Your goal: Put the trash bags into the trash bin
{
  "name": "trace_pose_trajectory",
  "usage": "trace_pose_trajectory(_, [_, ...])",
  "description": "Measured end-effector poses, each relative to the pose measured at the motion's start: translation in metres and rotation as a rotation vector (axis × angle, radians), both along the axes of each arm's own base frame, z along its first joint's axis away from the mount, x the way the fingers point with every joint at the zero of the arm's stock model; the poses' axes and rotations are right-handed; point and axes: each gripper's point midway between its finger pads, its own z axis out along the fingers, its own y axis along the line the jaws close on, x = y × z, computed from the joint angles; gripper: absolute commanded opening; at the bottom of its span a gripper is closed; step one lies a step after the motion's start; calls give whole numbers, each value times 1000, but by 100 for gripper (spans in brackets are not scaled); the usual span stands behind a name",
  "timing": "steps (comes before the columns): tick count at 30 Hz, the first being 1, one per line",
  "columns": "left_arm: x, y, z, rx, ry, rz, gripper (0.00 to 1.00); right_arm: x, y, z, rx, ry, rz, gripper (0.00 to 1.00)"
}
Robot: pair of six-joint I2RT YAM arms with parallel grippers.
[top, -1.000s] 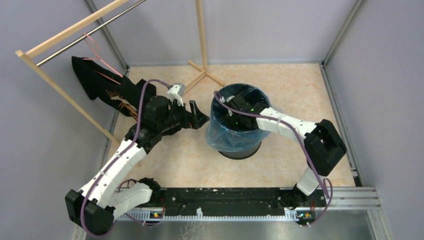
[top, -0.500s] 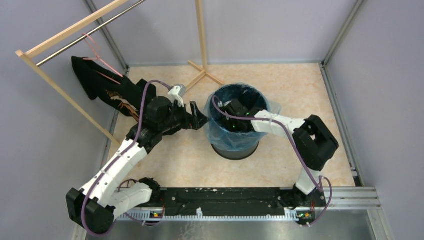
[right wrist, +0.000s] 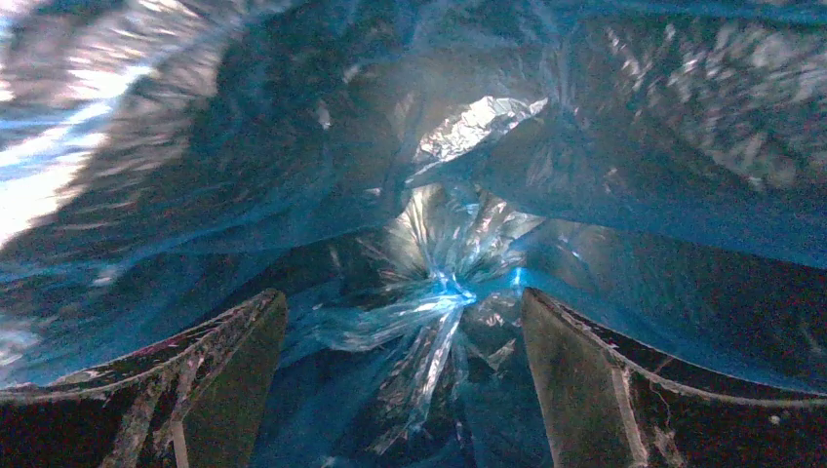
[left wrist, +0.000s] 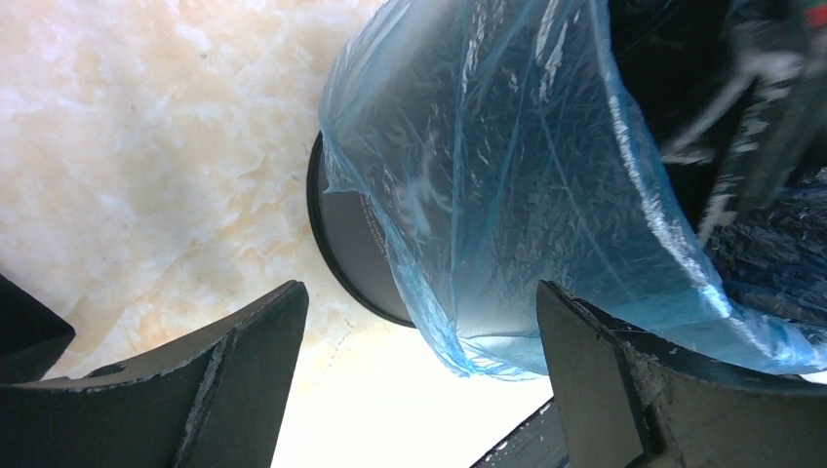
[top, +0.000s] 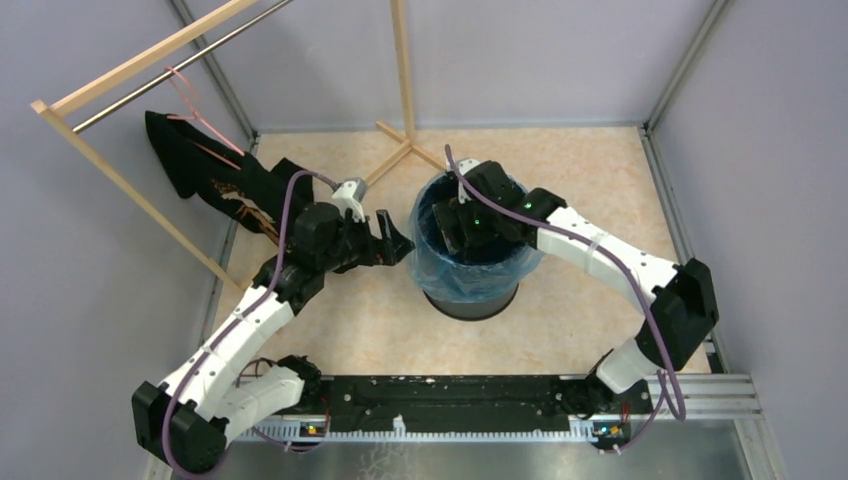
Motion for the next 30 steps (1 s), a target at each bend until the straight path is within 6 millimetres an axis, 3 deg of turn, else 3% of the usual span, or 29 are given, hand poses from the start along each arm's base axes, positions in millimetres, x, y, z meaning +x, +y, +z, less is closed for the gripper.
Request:
trace_pose_trajectory(9, [-7,-8,-30,-11,105,-28,96,-7,-1,47,64,-51,26,90])
trace_pose_trajectory(11, [-8,-13,-41,-21,156,-42,96,-9,-3,66,94,-87,34,98])
trace_pose_trajectory(16, [-6,-24,-66,-14,263,-63,97,-28,-24,133,211,-235,30,99])
trace_pose_trajectory(19, [-7,-34,-76,-1,302,-81,97,-52,-47,175,325,-351,30,99])
trace_pose_trajectory(21, [-6,-43,-81,2,324,-95,97,-74,-65,197,402,-420,39,99])
trace_pose_trajectory(25, [-2,-67,-89,32,351,-131,98,-104,-92,221,497,-512,48,99])
trace_pose_trajectory(30, [12,-117,-86,66,332,-193,98,-120,-111,225,522,-547,36,99])
